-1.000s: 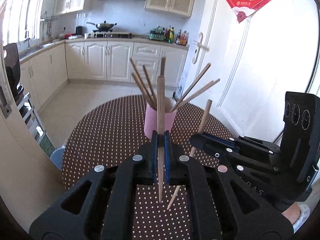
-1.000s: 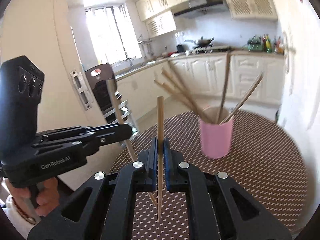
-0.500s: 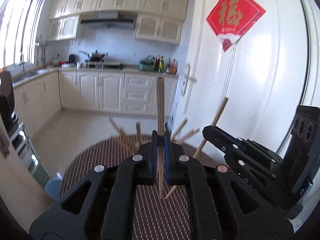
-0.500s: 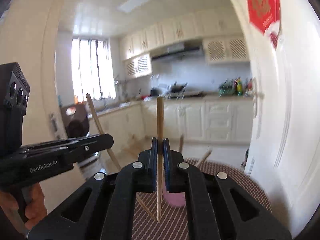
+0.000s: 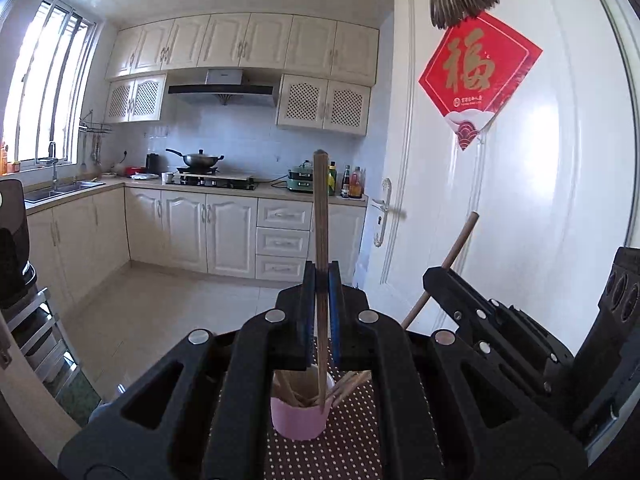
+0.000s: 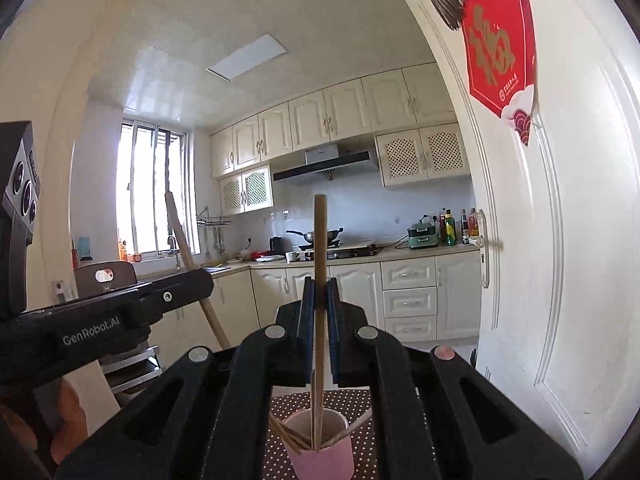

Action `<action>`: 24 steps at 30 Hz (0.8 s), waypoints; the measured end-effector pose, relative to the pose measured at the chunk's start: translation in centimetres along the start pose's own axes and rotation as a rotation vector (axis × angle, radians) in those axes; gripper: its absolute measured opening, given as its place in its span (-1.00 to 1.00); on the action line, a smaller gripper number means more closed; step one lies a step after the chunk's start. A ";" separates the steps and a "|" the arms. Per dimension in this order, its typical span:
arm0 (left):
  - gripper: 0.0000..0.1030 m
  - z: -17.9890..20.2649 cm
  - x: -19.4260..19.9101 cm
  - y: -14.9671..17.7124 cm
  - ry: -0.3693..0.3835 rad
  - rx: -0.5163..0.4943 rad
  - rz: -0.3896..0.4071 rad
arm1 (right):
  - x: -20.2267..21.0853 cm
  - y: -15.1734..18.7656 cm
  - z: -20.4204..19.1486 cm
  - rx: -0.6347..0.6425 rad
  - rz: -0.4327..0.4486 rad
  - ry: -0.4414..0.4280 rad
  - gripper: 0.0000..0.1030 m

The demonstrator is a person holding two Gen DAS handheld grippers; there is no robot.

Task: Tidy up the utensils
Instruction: 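Lower both chopsticks into the pink cup and open both tools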

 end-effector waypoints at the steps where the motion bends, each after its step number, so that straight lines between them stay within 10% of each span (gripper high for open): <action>1: -0.87 -0.1 -0.5 0.1 -0.006 -0.002 0.001 | -0.4 0.1 0.1 0.000 -0.002 0.002 -0.91; 24: -0.87 -0.3 -4.4 1.4 -0.033 -0.031 0.003 | -3.4 1.4 0.9 -0.007 -0.056 -0.027 -0.91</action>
Point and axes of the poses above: each gripper's, at about its wrist camera, not at the fingertips, and x roughly against the way its jaws point, z to its right, y to its underside, the point moved 5 cm from there along -x, roughly the way its jaws point, and after that the axes turned 13 degrees about -z, right-handed, at the moved point
